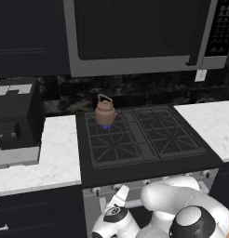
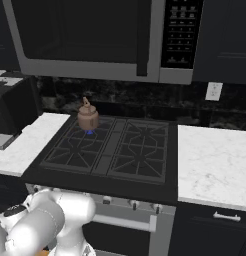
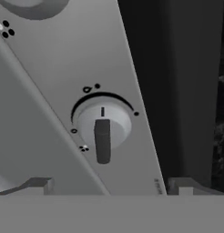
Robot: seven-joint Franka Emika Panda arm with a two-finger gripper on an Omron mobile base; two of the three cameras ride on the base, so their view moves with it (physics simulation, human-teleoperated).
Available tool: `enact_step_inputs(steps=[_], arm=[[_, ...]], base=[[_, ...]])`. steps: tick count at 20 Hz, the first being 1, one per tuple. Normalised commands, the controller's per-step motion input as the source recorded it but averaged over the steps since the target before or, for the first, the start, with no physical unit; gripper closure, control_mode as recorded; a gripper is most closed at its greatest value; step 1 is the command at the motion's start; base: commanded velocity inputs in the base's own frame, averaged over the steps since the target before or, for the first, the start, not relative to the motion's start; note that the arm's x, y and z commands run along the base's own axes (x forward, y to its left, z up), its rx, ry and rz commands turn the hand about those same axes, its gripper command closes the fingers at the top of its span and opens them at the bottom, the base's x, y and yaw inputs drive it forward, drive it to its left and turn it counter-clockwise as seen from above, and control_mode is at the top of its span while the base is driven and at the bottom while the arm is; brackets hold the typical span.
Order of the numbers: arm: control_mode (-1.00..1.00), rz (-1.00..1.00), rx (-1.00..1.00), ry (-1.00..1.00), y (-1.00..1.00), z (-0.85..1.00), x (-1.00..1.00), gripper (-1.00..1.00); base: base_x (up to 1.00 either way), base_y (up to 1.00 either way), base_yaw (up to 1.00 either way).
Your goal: Turn off the rear left burner of the stove.
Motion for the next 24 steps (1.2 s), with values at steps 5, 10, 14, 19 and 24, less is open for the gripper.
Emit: enact_step_inputs(steps=[5,10,14,19,24], arm=[[-1.0,0.03,-0.05,-0.04,0.02,0.17,0.15,-1.0],[-1.0,0.08,-0.07,0.0,0.14,0.05,0.1,-1.0],[-1.0,0.16,-0.06,0.0,0.25,-0.03,0.04,-1.0],[-1.0,0.11,-0.02,0.0,0.07,-0.01,0.05,-1.0],[-1.0,0.1,-0.04,0.0,0.5,-0.05,0.01,-1.0]], base=[[0.0,0.0,0.0],[0.0,0.0,0.0],[0.0,0.0,0.0],[0.0,0.0,0.0],[0.0,0.0,0.0]])
